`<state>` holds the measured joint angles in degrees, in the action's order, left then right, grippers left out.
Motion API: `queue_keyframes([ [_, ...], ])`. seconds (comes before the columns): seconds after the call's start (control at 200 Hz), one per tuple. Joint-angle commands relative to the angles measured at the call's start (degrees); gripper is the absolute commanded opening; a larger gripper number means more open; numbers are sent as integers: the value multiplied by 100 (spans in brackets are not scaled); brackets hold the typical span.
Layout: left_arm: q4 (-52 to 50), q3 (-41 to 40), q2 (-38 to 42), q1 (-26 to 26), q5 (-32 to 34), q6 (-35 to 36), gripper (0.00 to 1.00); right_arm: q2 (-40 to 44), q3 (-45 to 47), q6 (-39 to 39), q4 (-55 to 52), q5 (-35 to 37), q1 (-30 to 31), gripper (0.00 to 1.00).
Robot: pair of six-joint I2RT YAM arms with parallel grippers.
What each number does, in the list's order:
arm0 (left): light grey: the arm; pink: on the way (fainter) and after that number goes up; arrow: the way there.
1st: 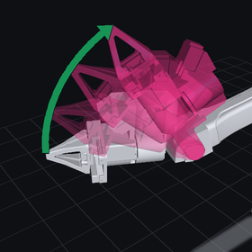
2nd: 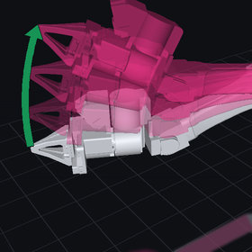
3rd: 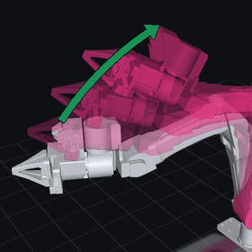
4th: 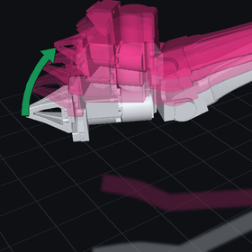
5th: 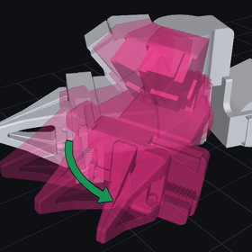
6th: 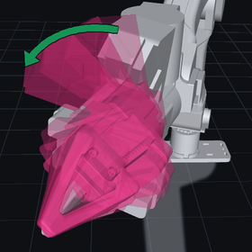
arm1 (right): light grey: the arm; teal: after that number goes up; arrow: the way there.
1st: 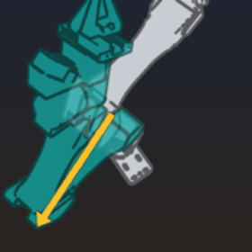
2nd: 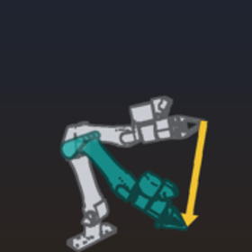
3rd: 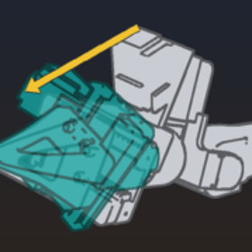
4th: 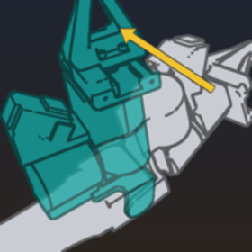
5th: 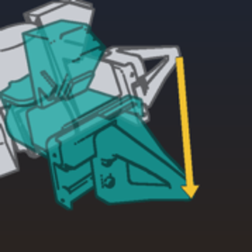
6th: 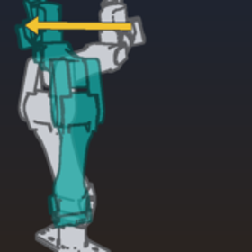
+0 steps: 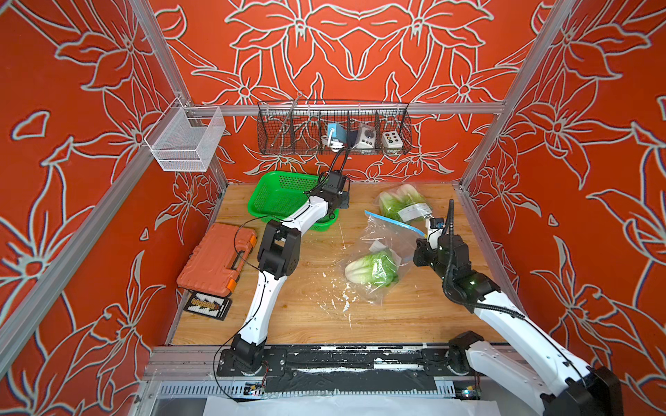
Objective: Open the zip-top bag and take out the chinese cabbages
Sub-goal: Move the basket to the center of the board.
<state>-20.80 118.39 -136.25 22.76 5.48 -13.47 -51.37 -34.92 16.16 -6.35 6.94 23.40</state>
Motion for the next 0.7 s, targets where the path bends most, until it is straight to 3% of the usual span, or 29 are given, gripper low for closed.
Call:
queue_keyframes([
  [0.0, -286, -435, 370, -35, 59, -495, 1, -4, -114, 98, 109, -105, -11, 0],
  [0.115, -121, -735, 578, -27, 69, -477, 6, 32, -111, 107, 108, -127, -11, 0],
  [0.25, -65, -741, 713, -11, 85, -340, 43, 93, -129, -3, 131, -259, -14, 0],
  [0.38, -10, -870, 1127, 14, 120, -262, 65, 172, -107, -325, 405, -685, -11, 0],
  [0.465, 21, -1097, 1586, 18, 85, -123, 71, 130, -217, -673, 625, -1050, -16, 0],
  [0.595, 262, -1734, 2487, 9, 202, 129, 95, -203, -526, -1186, 996, -1738, -11, 0],
  [0.696, 383, -2182, 3111, -25, 507, 102, 99, -624, -970, -1605, 1100, -2306, -19, 0],
])
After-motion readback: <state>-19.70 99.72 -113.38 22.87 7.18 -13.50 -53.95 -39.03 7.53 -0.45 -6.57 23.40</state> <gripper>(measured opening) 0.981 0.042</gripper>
